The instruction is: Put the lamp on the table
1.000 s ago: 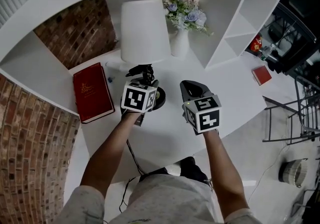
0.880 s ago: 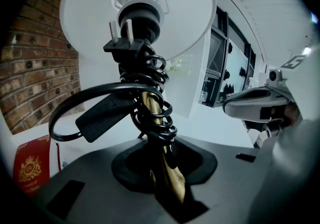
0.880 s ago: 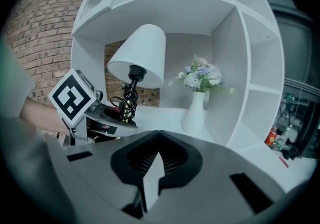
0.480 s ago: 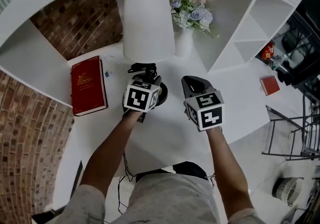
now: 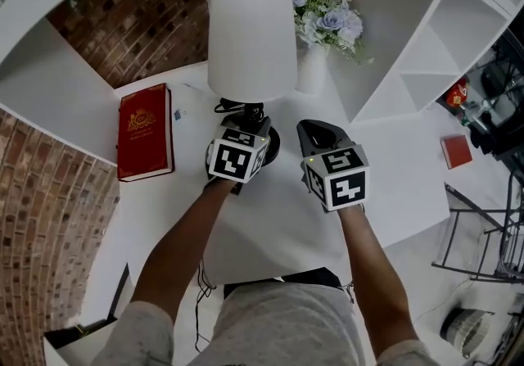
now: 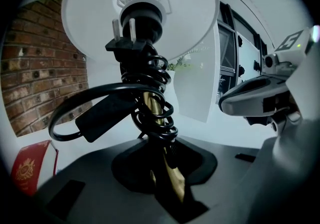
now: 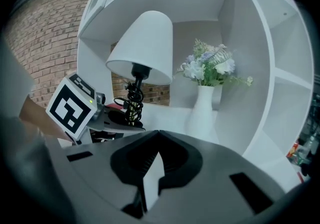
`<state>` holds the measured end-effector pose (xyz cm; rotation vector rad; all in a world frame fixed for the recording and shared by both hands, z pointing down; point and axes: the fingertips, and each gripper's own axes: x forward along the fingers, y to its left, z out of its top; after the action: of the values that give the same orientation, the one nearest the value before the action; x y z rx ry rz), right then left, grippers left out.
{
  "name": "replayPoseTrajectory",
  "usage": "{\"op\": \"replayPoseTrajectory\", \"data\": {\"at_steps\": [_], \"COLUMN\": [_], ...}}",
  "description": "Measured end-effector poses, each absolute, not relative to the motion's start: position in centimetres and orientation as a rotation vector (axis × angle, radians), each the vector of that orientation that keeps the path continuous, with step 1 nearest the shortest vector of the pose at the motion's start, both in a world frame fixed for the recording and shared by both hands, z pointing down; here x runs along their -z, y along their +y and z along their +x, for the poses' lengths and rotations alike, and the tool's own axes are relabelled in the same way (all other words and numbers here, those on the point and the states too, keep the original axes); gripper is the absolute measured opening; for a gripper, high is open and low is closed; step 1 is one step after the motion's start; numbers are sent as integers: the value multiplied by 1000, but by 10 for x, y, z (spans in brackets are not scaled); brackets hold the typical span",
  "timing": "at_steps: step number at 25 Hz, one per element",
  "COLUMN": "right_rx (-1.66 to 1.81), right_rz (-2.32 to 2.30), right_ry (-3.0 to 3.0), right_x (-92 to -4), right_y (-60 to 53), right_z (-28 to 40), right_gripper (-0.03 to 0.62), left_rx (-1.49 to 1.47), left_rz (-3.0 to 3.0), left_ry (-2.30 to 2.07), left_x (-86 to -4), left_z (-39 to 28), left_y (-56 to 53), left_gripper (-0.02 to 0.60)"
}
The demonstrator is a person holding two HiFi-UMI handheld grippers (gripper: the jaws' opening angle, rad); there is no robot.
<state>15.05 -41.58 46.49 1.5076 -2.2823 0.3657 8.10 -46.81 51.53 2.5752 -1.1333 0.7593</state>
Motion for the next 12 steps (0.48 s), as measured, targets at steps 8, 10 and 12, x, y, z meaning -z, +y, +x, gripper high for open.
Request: {"op": "replayPoseTrajectory", "data": {"at_steps": [8, 10, 12], "right_rx": [-328, -326, -330], "right_rz": [1437, 1418, 1402], "right_ry": [-2317, -2328, -2343], "right_x": [-469, -471, -472], "right_y": [-429, -432, -436], "right_z": [156, 156, 157], "right_gripper": [5, 5, 5], "left_rx": [-710, -692, -682], "left_rz": [2598, 2602, 2604], "left_ry": [-1240, -1270, -1293], "left_x": [-515, -514, -513], "left_z": [92, 93, 96], "left_y": [-483, -487, -490], "left_gripper": [94, 94, 94]}}
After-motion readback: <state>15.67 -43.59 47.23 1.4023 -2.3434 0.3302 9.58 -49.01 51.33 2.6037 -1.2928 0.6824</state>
